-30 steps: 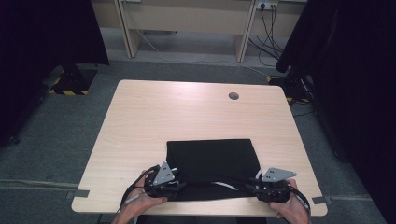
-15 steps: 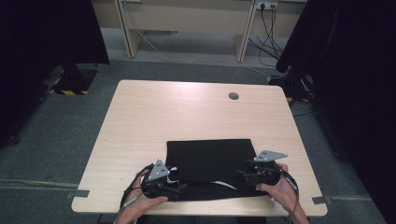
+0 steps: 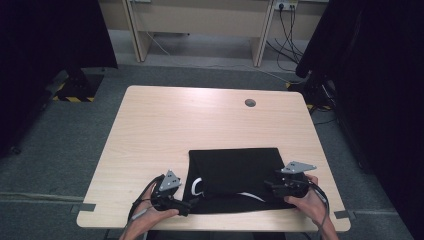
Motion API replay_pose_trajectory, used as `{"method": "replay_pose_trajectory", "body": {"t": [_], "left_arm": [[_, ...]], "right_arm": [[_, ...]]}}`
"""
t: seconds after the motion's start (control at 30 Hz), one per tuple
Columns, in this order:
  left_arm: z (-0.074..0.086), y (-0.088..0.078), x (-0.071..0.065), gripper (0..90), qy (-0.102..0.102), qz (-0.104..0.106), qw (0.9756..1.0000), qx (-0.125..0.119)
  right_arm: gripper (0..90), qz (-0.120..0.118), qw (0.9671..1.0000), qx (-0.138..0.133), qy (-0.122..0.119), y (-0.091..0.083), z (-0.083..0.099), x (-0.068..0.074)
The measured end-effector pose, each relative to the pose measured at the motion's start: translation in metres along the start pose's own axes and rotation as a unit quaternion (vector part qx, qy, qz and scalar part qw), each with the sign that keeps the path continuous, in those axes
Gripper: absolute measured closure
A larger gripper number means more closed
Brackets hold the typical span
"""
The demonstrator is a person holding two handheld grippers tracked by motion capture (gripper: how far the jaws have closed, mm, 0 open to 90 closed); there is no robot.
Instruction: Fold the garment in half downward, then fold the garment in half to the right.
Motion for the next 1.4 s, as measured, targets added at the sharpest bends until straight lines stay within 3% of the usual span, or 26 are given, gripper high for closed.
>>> {"method": "replay_pose_trajectory", "body": {"t": [0.33, 0.47, 0.63, 0.73, 1.23, 1.4], "left_arm": [[0.003, 0.001, -0.001, 3.1, 0.006, -0.001, 0.9999, 0.013], [0.007, 0.003, 0.0, 3.0, 0.015, -0.009, 0.9993, 0.034], [0.008, 0.005, -0.002, 1.3, 0.032, -0.019, 0.9984, 0.043], [0.009, 0.006, -0.003, 0.0, 0.044, -0.029, 0.9974, 0.05], [0.009, 0.006, -0.003, 0.0, 0.045, -0.028, 0.9974, 0.049], [0.007, 0.008, -0.013, 2.0, 0.06, -0.02, 0.9971, 0.041]], "right_arm": [[35.6, 0.008, 1.0, -0.005, 0.0, -0.012, 0.014, -0.021], [35.2, 0.012, 0.9999, -0.005, 0.007, -0.018, 0.021, -0.028], [34.3, 0.017, 0.9998, -0.006, 0.01, -0.023, 0.027, -0.035], [33.6, 0.019, 0.9997, -0.007, 0.012, -0.024, 0.028, -0.035], [31.0, 0.021, 0.9996, -0.011, 0.013, -0.023, 0.028, -0.034], [30.8, 0.021, 0.9996, -0.011, 0.013, -0.023, 0.028, -0.034]]}}
Point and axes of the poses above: each handheld gripper's, and its own axes: y roughly forward along the jaws, z roughly out of its underside, x roughly to its left, the point moved 8 cm from there along y, roughly forward along the jaws, and after that the axes turned 4 degrees about -y, right-handed, at the moved point
